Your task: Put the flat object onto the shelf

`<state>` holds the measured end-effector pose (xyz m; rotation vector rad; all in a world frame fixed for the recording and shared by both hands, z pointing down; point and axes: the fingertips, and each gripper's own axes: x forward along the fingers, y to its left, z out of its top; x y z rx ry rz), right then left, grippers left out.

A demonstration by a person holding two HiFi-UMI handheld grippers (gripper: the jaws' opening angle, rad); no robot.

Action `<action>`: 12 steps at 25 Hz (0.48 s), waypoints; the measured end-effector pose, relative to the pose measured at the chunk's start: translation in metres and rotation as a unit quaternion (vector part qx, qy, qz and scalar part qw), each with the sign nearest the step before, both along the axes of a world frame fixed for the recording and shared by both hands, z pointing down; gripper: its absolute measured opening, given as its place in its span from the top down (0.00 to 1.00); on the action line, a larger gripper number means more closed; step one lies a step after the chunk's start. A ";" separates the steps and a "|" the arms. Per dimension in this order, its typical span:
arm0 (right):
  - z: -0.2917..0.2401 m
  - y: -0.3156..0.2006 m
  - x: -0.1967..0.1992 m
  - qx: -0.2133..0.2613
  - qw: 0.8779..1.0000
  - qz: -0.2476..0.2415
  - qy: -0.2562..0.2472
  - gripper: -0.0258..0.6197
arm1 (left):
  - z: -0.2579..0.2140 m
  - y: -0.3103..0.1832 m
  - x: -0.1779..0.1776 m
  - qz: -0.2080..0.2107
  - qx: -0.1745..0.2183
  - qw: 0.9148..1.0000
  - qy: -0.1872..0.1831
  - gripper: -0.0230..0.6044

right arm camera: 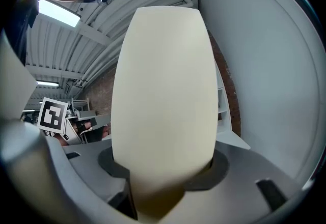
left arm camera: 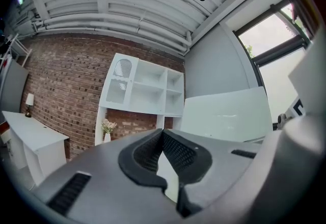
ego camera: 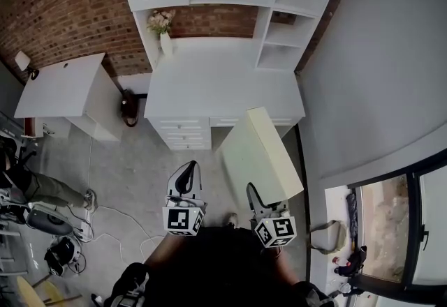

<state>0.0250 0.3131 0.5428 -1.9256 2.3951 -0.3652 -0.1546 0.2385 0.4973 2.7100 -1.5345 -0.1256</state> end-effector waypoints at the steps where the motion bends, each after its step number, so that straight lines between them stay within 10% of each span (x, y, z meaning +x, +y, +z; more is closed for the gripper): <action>1: 0.000 0.001 0.003 0.001 1.000 0.000 -0.006 0.54 | 0.001 0.000 0.003 0.001 0.000 1.000 -0.001 0.95; 12: 0.007 -0.004 0.056 -0.003 0.999 -0.026 -0.022 0.55 | 0.000 -0.003 0.054 -0.016 -0.005 1.000 0.003 0.95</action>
